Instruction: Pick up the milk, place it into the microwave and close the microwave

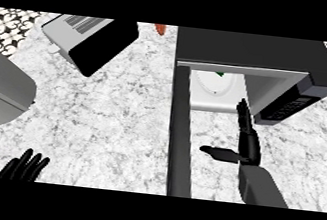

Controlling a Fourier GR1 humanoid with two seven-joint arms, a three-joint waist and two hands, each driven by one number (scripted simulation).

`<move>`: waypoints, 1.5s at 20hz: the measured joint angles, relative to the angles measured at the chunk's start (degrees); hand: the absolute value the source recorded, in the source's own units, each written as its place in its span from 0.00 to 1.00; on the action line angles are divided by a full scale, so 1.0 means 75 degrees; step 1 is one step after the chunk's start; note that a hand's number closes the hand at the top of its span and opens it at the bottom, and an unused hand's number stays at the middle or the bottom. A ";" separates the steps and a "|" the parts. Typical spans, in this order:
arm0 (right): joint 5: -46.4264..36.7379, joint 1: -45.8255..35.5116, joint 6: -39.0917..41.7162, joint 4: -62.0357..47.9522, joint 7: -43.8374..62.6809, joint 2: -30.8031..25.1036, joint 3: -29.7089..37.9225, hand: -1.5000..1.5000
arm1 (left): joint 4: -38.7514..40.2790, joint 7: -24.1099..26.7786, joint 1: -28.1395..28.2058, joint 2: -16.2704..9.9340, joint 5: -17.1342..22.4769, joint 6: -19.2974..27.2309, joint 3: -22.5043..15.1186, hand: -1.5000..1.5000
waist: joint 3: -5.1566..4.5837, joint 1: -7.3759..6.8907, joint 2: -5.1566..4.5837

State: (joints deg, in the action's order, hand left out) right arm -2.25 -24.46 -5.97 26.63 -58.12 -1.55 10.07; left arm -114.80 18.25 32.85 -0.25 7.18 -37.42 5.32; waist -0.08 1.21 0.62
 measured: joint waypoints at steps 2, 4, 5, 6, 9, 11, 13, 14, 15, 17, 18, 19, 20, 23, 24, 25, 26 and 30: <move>0.0025 0.0444 0.0205 0.0506 0.0052 -0.0018 -0.0153 0.00 | 0.0070 -0.0006 -0.0179 -0.0007 -0.0310 -0.0008 -0.0252 0.00 | -0.0001 0.0019 -0.0001; 0.0051 0.1023 0.0295 0.1156 0.0108 -0.0008 -0.0310 0.00 | 0.0181 0.0042 -0.0280 0.0008 -0.0631 0.0021 -0.0526 1.00 | -0.0004 0.0043 0.0001; 0.0088 0.1346 0.0412 0.1512 0.0151 -0.0056 -0.0380 0.00 | 0.0233 0.0050 -0.0355 0.0009 -0.0746 0.0027 -0.0600 1.00 | -0.0005 0.0048 0.0000; 0.0172 0.1664 0.0559 0.1847 0.0199 -0.0075 -0.0421 0.00 | 0.0283 -0.0008 -0.0500 -0.0008 -0.0800 0.0042 -0.0622 1.00 | -0.0006 0.0068 -0.0002; 0.0433 0.2568 0.0986 0.2875 0.0305 -0.0110 -0.0557 0.00 | 0.0364 -0.0103 -0.0796 0.0012 -0.1219 0.0367 -0.1152 1.00 | -0.0005 0.0086 -0.0008; 0.0646 0.3124 0.1267 0.3698 0.0527 -0.0247 -0.0605 1.00 | 0.0310 -0.0219 -0.0863 0.0019 -0.1454 0.0612 -0.1556 1.00 | -0.0004 0.0062 -0.0016; 0.0874 0.3716 0.1542 0.4557 0.0770 -0.0323 -0.0674 1.00 | 0.0405 -0.0304 -0.1122 0.0024 -0.1660 0.0778 -0.1785 1.00 | -0.0005 0.0053 -0.0025; 0.0969 0.3975 0.1652 0.4960 0.0933 -0.0360 -0.0713 1.00 | 0.0533 -0.0339 -0.1310 0.0026 -0.1787 0.0927 -0.1946 1.00 | -0.0004 0.0041 -0.0032; 0.1125 0.4213 0.1822 0.5323 0.1073 -0.0487 -0.0666 0.00 | 0.0589 -0.0435 -0.1423 0.0027 -0.1902 0.1044 -0.2126 1.00 | -0.0002 0.0035 -0.0037; 0.1400 0.4607 0.2023 0.5962 0.1346 -0.0609 -0.0591 0.00 | 0.0837 -0.0626 -0.1892 0.0029 -0.2096 0.1334 -0.2363 1.00 | -0.0001 0.0021 -0.0049; 0.1530 0.4782 0.2138 0.6179 0.1412 -0.0666 -0.0545 0.00 | 0.0963 -0.0762 -0.2120 0.0030 -0.2192 0.1607 -0.2610 1.00 | 0.0000 0.0011 -0.0054; 0.1643 0.5074 0.2187 0.6523 0.1503 -0.0667 -0.0530 0.00 | 0.1069 -0.0743 -0.2247 0.0030 -0.2315 0.1717 -0.2715 1.00 | 0.0001 0.0001 -0.0057; 0.1774 0.5321 0.2282 0.6813 0.1580 -0.0726 -0.0476 0.00 | 0.1198 -0.0850 -0.2519 0.0031 -0.2368 0.1866 -0.2766 1.00 | 0.0002 0.0003 -0.0061; 0.2127 0.5761 0.2514 0.7353 0.1800 -0.0944 -0.0223 0.00 | 0.1765 -0.0965 -0.3286 0.0032 -0.2506 0.2231 -0.3082 1.00 | 0.0004 -0.0014 -0.0072; 0.2213 0.5806 0.2550 0.7475 0.1888 -0.1022 -0.0137 0.00 | 0.2059 -0.0913 -0.3516 0.0032 -0.2620 0.2485 -0.3328 1.00 | 0.0004 -0.0014 -0.0075; 0.2300 0.5862 0.2558 0.7653 0.1997 -0.1073 -0.0069 0.00 | 0.2393 -0.0958 -0.3866 0.0033 -0.2635 0.2732 -0.3506 1.00 | 0.0004 0.0003 -0.0081; 0.2340 0.5944 0.2600 0.7759 0.2034 -0.1142 -0.0003 0.00 | 0.2674 -0.1032 -0.4167 0.0033 -0.2616 0.2915 -0.3688 1.00 | 0.0003 0.0003 -0.0083; 0.2361 0.6071 0.2650 0.8087 0.2099 -0.1385 0.0227 0.00 | 0.3648 -0.0877 -0.5215 0.0015 -0.2755 0.3840 -0.4533 1.00 | 0.0006 0.0010 -0.0086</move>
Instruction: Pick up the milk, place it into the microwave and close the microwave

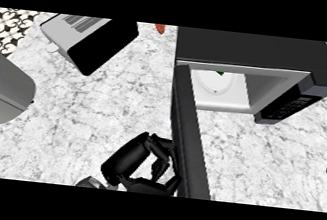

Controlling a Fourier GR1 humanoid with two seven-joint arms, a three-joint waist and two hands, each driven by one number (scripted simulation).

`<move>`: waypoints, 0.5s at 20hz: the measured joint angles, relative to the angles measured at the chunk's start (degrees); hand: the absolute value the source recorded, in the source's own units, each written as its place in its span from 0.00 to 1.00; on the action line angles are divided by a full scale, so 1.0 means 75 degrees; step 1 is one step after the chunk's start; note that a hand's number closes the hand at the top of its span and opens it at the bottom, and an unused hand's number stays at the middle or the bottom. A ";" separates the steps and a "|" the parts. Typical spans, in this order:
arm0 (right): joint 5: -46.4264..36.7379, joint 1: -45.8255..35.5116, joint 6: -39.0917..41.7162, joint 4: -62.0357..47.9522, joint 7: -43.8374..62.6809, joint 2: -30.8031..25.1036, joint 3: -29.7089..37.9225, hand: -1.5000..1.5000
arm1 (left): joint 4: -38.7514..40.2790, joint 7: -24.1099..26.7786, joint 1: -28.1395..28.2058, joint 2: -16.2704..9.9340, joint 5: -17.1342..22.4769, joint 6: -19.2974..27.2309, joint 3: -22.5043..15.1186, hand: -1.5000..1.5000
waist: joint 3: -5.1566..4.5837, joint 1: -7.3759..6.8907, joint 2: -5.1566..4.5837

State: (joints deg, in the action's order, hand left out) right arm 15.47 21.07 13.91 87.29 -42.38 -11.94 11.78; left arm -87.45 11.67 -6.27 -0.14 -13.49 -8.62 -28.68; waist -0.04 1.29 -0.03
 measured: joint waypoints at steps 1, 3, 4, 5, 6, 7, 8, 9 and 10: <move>-0.0009 0.0110 0.0033 0.0148 0.0013 -0.0024 0.0008 0.00 | 0.0254 -0.0011 -0.0300 -0.0003 0.0046 0.0219 -0.0203 1.00 | -0.0002 0.0010 0.0001; 0.0096 0.0218 0.0171 0.0349 0.0054 -0.0104 0.0080 0.00 | 0.0584 -0.0262 -0.0806 -0.0023 0.0186 0.0659 -0.0674 1.00 | -0.0002 0.0027 0.0001; 0.0160 0.0289 0.0192 0.0594 0.0167 -0.0123 0.0091 0.00 | 0.0864 -0.0243 -0.1040 -0.0019 0.0293 0.0815 -0.0837 1.00 | -0.0002 0.0040 0.0001; 0.0162 0.0321 0.0208 0.0711 0.0183 -0.0118 0.0083 0.00 | 0.1116 -0.0248 -0.1191 -0.0024 0.0371 0.1130 -0.1155 1.00 | -0.0004 0.0054 -0.0001; 0.0226 0.0375 0.0276 0.0801 0.0194 -0.0170 0.0146 0.00 | 0.1363 -0.0275 -0.1356 -0.0027 0.0439 0.1463 -0.1452 1.00 | -0.0004 0.0068 -0.0003; 0.0348 0.0415 0.0375 0.0915 0.0258 -0.0259 0.0234 0.00 | 0.1564 -0.0390 -0.1581 -0.0031 0.0632 0.1743 -0.1691 1.00 | -0.0003 0.0088 -0.0005; 0.0433 0.0439 0.0404 0.1082 0.0336 -0.0276 0.0256 0.00 | 0.1827 -0.0403 -0.1740 -0.0029 0.0839 0.2013 -0.1948 1.00 | -0.0005 0.0133 -0.0013; 0.0424 0.0443 0.0393 0.1262 0.0423 -0.0253 0.0189 0.00 | 0.2062 -0.0456 -0.1947 -0.0030 0.1093 0.2174 -0.2154 1.00 | -0.0007 0.0165 -0.0021; 0.0468 0.0447 0.0444 0.1374 0.0489 -0.0265 0.0157 0.00 | 0.2271 -0.0490 -0.2060 -0.0027 0.1276 0.2417 -0.2463 1.00 | -0.0008 0.0203 -0.0028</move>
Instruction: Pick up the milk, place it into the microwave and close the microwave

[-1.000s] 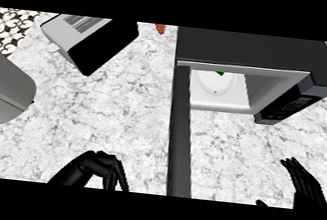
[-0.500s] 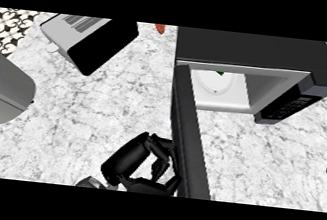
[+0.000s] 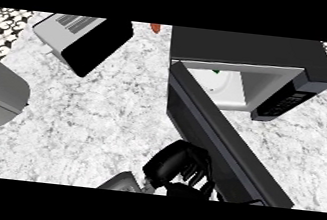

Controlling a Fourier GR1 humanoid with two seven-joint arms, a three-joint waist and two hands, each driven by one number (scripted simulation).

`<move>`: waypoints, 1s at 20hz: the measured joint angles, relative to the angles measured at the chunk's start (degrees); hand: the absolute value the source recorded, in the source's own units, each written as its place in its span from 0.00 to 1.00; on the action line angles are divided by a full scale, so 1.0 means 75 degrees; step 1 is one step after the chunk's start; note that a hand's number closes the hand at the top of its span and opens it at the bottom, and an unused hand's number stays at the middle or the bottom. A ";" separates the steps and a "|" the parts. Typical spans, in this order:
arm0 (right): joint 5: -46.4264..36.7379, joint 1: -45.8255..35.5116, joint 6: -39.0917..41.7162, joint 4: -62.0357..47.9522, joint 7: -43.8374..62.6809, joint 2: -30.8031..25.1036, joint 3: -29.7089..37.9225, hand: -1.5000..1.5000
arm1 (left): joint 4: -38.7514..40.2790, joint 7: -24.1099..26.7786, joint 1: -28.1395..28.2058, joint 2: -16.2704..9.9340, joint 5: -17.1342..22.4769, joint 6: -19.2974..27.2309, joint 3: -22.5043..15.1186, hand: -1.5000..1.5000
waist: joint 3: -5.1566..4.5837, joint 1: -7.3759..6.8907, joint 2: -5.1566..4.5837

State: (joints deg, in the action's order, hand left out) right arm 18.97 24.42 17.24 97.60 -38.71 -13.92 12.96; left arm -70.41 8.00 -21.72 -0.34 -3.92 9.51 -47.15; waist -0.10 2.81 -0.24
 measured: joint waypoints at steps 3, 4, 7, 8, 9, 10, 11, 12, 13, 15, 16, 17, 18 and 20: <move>0.0182 -0.0046 0.0161 0.0354 0.0228 -0.0098 -0.0050 0.00 | 0.0502 -0.0232 -0.0588 -0.0001 0.0643 0.0408 -0.0660 1.00 | -0.0002 0.0138 -0.0024; 0.0260 -0.0099 0.0183 0.0486 0.0340 -0.0115 -0.0081 0.00 | 0.0652 -0.0293 -0.0803 -0.0001 0.0851 0.0477 -0.0821 0.00 | -0.0003 0.0192 -0.0036; 0.0394 -0.0182 0.0367 0.0761 0.0586 -0.0269 -0.0181 0.00 | 0.0908 -0.0466 -0.1294 -0.0014 0.1503 0.0764 -0.1229 0.00 | -0.0006 0.0379 -0.0075; 0.0421 -0.0224 0.0396 0.0844 0.0640 -0.0284 -0.0223 0.00 | 0.0950 -0.0401 -0.1379 -0.0013 0.1699 0.0913 -0.1340 0.00 | -0.0008 0.0435 -0.0090; 0.0455 -0.0281 0.0457 0.0916 0.0705 -0.0336 -0.0265 0.00 | 0.0987 -0.0343 -0.1480 -0.0015 0.1887 0.1023 -0.1387 0.00 | -0.0010 0.0502 -0.0111; 0.0499 -0.0360 0.0515 0.0981 0.0751 -0.0394 -0.0285 0.00 | 0.0996 -0.0286 -0.1606 -0.0013 0.2061 0.1116 -0.1410 1.00 | -0.0012 0.0575 -0.0132; 0.0508 -0.0394 0.0583 0.1048 0.0776 -0.0428 -0.0340 0.00 | 0.1002 -0.0207 -0.1713 -0.0008 0.2245 0.1197 -0.1421 1.00 | -0.0015 0.0654 -0.0149; 0.0535 -0.0464 0.0606 0.1122 0.0825 -0.0455 -0.0374 0.00 | 0.1027 -0.0105 -0.1823 0.0003 0.2403 0.1270 -0.1441 1.00 | -0.0018 0.0718 -0.0167; 0.0579 -0.0504 0.0683 0.1182 0.0853 -0.0510 -0.0397 0.00 | 0.1010 -0.0016 -0.1918 0.0012 0.2572 0.1370 -0.1426 1.00 | -0.0021 0.0798 -0.0181; 0.0677 -0.0576 0.0802 0.1326 0.0955 -0.0616 -0.0442 0.00 | 0.0968 0.0212 -0.2131 0.0015 0.2918 0.1468 -0.1340 1.00 | -0.0030 0.0959 -0.0218; 0.0730 -0.0603 0.0865 0.1401 0.0998 -0.0675 -0.0454 0.00 | 0.0984 0.0325 -0.2239 0.0012 0.3065 0.1518 -0.1289 1.00 | -0.0033 0.1040 -0.0234; 0.0759 -0.0637 0.0921 0.1436 0.1038 -0.0735 -0.0464 0.00 | 0.1006 0.0401 -0.2382 0.0010 0.3213 0.1543 -0.1237 1.00 | -0.0032 0.1116 -0.0254; 0.0808 -0.0687 0.0958 0.1493 0.1078 -0.0782 -0.0468 0.00 | 0.1031 0.0485 -0.2477 0.0010 0.3359 0.1585 -0.1206 1.00 | -0.0032 0.1191 -0.0274; 0.0887 -0.0758 0.1042 0.1627 0.1155 -0.0893 -0.0472 0.00 | 0.1115 0.0549 -0.2733 0.0013 0.3610 0.1673 -0.1125 1.00 | -0.0032 0.1372 -0.0300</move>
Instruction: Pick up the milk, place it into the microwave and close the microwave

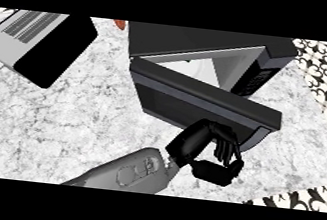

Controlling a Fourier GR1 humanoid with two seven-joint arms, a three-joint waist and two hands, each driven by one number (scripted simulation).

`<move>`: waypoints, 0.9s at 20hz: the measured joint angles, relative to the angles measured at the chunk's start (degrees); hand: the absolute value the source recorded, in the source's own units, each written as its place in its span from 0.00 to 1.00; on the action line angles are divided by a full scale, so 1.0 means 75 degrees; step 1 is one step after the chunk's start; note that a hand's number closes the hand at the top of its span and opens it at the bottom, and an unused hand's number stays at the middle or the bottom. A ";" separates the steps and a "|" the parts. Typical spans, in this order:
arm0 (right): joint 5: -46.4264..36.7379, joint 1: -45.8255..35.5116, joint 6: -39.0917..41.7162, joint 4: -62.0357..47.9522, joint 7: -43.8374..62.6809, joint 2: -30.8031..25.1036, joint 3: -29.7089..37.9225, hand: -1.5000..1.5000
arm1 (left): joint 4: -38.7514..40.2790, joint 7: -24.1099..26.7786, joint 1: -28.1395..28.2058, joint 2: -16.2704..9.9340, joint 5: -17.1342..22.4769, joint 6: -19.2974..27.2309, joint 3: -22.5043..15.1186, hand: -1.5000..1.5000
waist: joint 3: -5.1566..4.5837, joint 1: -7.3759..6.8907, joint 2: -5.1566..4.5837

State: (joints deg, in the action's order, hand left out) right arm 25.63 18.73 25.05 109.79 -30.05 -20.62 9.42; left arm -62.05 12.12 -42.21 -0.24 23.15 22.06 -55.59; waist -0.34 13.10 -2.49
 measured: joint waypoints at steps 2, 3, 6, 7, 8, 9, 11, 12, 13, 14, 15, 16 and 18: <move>0.0110 -0.0067 0.0054 0.0112 0.0076 -0.0091 0.0023 0.00 | 0.0119 0.0071 -0.0251 0.0006 0.0210 0.0090 0.0077 1.00 | 0.0003 0.0162 -0.0026; 0.0174 -0.0093 0.0078 0.0150 0.0110 -0.0144 0.0060 0.00 | 0.0187 0.0103 -0.0365 0.0010 0.0323 0.0127 0.0123 1.00 | 0.0005 0.0234 -0.0040; 0.0329 -0.0155 0.0144 0.0273 0.0224 -0.0248 0.0069 0.00 | 0.0372 0.0147 -0.0755 0.0018 0.0625 0.0248 0.0252 1.00 | 0.0012 0.0452 -0.0079; 0.0387 -0.0168 0.0186 0.0287 0.0265 -0.0294 0.0068 0.00 | 0.0426 0.0168 -0.0869 0.0019 0.0719 0.0283 0.0284 1.00 | 0.0016 0.0525 -0.0098; 0.0436 -0.0195 0.0216 0.0326 0.0309 -0.0341 0.0068 0.00 | 0.0507 0.0176 -0.0979 0.0009 0.0793 0.0330 0.0303 1.00 | 0.0018 0.0591 -0.0113; 0.0497 -0.0228 0.0237 0.0368 0.0349 -0.0392 0.0088 0.00 | 0.0593 0.0171 -0.1083 -0.0013 0.0876 0.0383 0.0347 1.00 | 0.0019 0.0651 -0.0125; 0.0589 -0.0263 0.0300 0.0429 0.0431 -0.0487 0.0089 0.00 | 0.0759 0.0213 -0.1288 -0.0036 0.1014 0.0462 0.0426 1.00 | 0.0021 0.0773 -0.0163; 0.0646 -0.0287 0.0326 0.0464 0.0478 -0.0536 0.0093 0.00 | 0.0837 0.0240 -0.1391 -0.0032 0.1080 0.0484 0.0461 1.00 | 0.0020 0.0825 -0.0182; 0.0700 -0.0318 0.0348 0.0482 0.0514 -0.0574 0.0096 0.00 | 0.0906 0.0250 -0.1509 -0.0038 0.1143 0.0511 0.0491 1.00 | 0.0024 0.0876 -0.0197; 0.0751 -0.0356 0.0368 0.0505 0.0543 -0.0614 0.0106 0.00 | 0.0976 0.0248 -0.1626 -0.0037 0.1215 0.0538 0.0532 1.00 | 0.0027 0.0933 -0.0214; 0.0801 -0.0381 0.0390 0.0524 0.0583 -0.0658 0.0110 0.00 | 0.1053 0.0270 -0.1724 -0.0049 0.1273 0.0570 0.0569 1.00 | 0.0028 0.0976 -0.0230; 0.0852 -0.0400 0.0414 0.0558 0.0622 -0.0699 0.0109 0.00 | 0.1095 0.0309 -0.1840 -0.0058 0.1325 0.0610 0.0614 1.00 | 0.0027 0.1035 -0.0234; 0.0960 -0.0457 0.0452 0.0586 0.0673 -0.0775 0.0140 0.00 | 0.1250 0.0327 -0.2071 -0.0025 0.1447 0.0629 0.0681 1.00 | 0.0036 0.1129 -0.0266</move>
State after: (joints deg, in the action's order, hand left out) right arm 32.83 15.31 28.44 114.19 -25.01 -26.43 10.47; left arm -52.67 14.57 -57.74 -0.43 34.00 26.77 -50.48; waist -0.07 21.57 -4.49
